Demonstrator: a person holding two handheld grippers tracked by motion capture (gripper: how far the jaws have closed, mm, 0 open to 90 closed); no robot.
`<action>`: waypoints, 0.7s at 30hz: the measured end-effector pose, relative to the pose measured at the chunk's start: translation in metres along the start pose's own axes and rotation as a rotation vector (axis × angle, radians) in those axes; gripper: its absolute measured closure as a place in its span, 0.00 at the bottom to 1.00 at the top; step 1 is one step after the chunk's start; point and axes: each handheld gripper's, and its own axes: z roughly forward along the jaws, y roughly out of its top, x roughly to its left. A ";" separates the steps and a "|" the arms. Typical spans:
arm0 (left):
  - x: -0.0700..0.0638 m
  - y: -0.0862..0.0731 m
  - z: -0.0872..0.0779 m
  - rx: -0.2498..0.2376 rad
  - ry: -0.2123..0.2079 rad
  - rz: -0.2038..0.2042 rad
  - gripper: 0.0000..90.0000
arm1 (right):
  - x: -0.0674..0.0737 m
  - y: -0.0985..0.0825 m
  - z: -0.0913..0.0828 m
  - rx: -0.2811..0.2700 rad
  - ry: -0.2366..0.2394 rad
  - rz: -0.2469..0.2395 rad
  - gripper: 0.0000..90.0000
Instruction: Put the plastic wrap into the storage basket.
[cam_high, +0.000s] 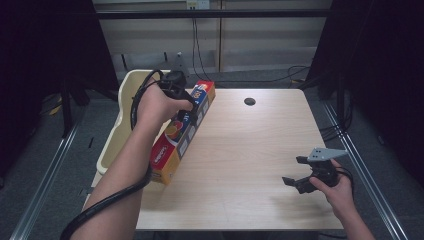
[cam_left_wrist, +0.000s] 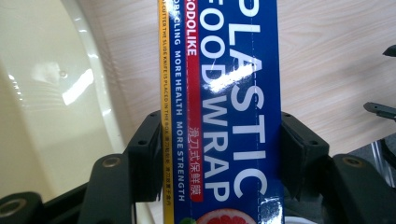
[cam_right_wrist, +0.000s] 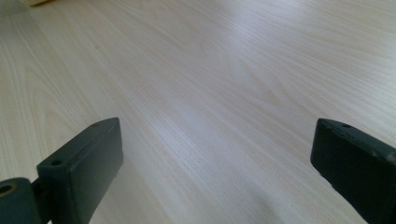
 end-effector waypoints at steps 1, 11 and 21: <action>0.001 -0.001 -0.001 0.001 -0.001 -0.002 0.46 | 0.000 0.000 0.000 0.001 -0.001 0.000 0.03; 0.010 -0.004 -0.011 -0.015 -0.004 -0.025 0.46 | 0.000 0.000 -0.001 -0.001 -0.008 0.000 0.03; 0.019 -0.007 -0.022 -0.028 -0.002 -0.056 0.46 | 0.000 0.000 0.000 0.001 -0.004 0.001 0.03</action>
